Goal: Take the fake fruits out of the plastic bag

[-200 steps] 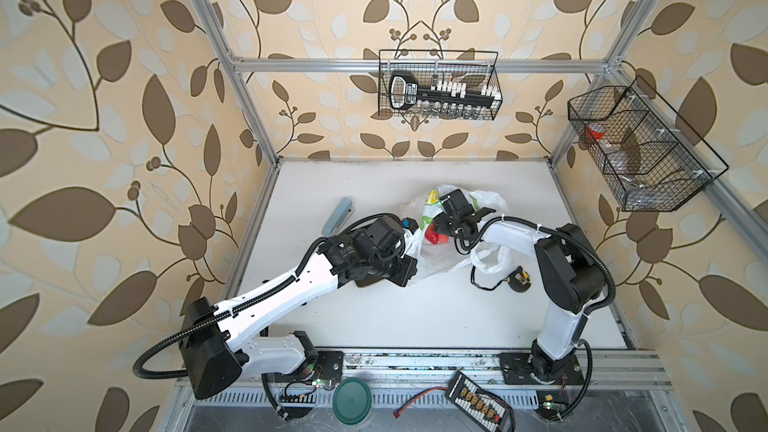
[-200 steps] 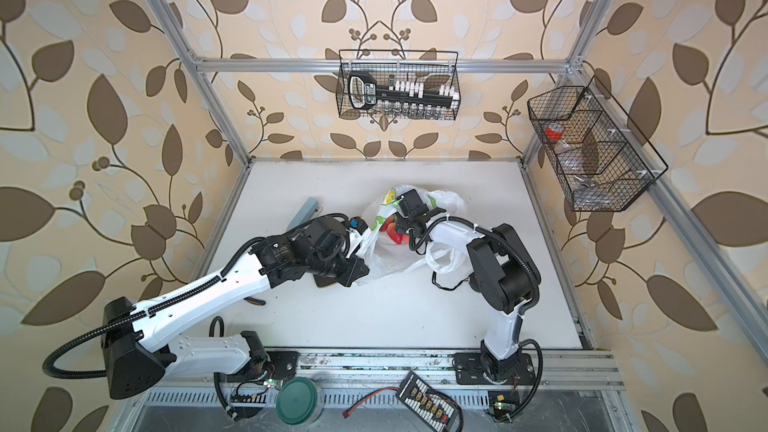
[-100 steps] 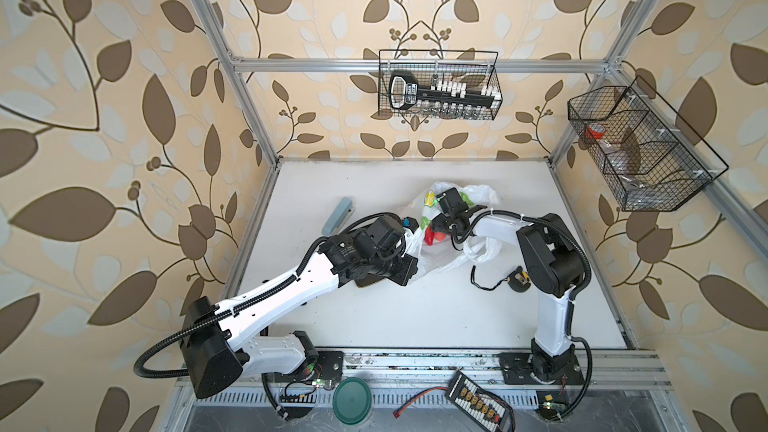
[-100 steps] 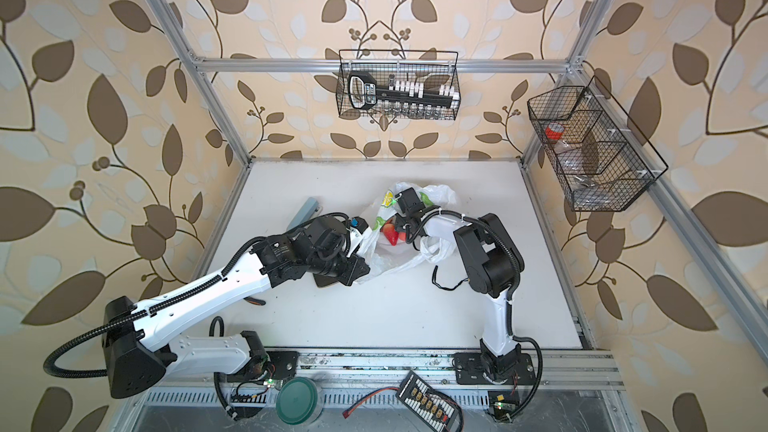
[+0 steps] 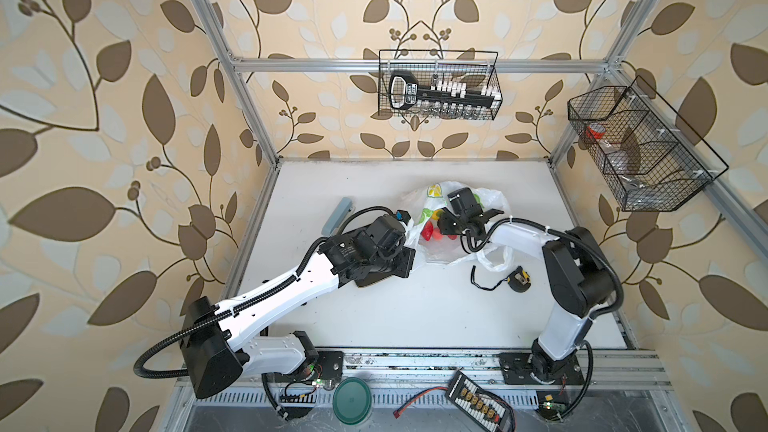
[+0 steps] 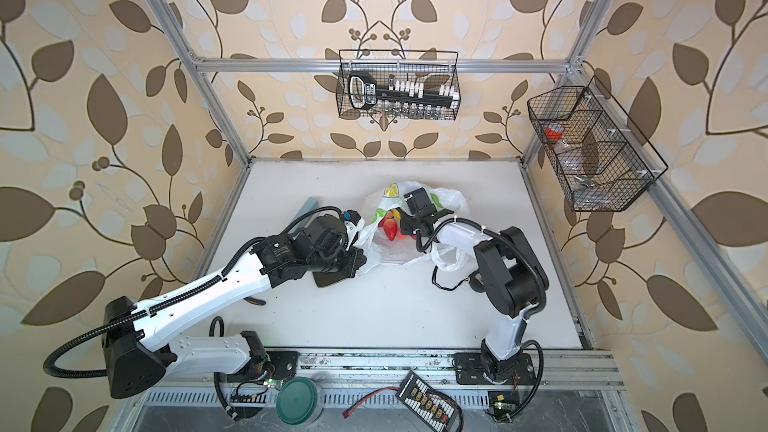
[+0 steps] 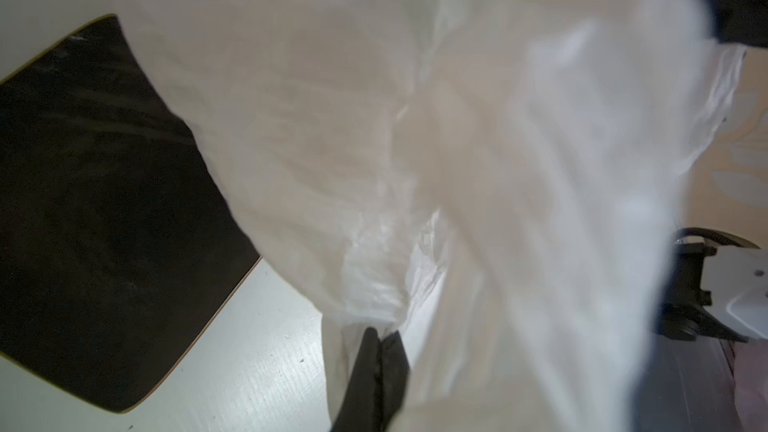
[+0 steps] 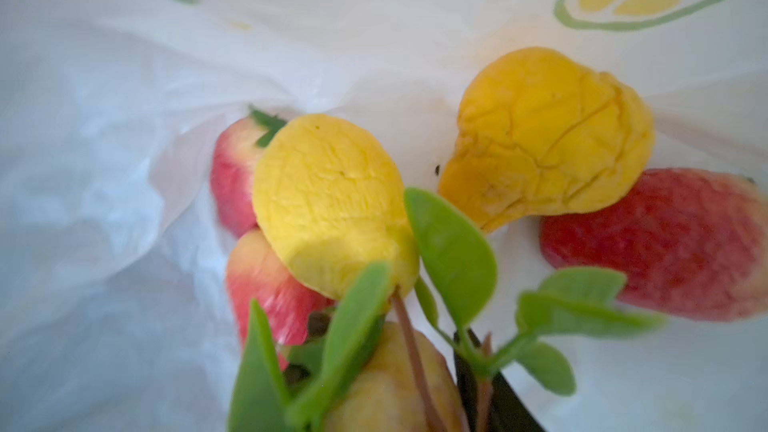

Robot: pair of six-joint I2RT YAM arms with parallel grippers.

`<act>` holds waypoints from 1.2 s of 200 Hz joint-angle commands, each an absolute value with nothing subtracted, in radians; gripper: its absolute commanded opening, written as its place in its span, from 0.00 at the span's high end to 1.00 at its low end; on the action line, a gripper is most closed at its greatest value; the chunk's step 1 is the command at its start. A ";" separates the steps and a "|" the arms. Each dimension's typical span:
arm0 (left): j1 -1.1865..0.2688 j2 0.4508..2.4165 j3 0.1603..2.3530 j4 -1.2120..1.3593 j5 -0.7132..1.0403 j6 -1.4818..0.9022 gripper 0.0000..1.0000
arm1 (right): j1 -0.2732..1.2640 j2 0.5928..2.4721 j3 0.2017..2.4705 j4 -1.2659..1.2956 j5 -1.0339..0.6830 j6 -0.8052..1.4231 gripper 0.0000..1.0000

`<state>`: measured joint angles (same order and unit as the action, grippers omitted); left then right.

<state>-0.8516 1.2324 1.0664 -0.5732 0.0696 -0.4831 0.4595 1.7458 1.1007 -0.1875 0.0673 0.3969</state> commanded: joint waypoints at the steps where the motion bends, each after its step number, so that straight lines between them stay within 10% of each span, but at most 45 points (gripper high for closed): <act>1: -0.855 1.200 1.068 -0.504 -0.009 -0.536 1.00 | 0.456 1.664 1.036 -0.206 0.007 0.314 0.54; 71: -0.854 1.220 1.039 -0.501 0.017 -0.532 1.00 | 0.430 1.698 0.995 -0.295 0.189 0.414 0.54; 185: -0.854 1.181 1.030 -0.528 0.081 -0.465 1.00 | 0.424 1.631 1.089 -0.283 0.124 0.230 0.04; 240: -0.856 1.180 1.041 -0.534 0.093 -0.457 1.00 | 0.423 1.668 1.135 -0.260 0.077 0.150 0.05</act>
<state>-0.8516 1.2053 1.0283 -0.5182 0.0757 -0.4801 0.4252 1.6455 1.0885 -0.2729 0.0990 0.2050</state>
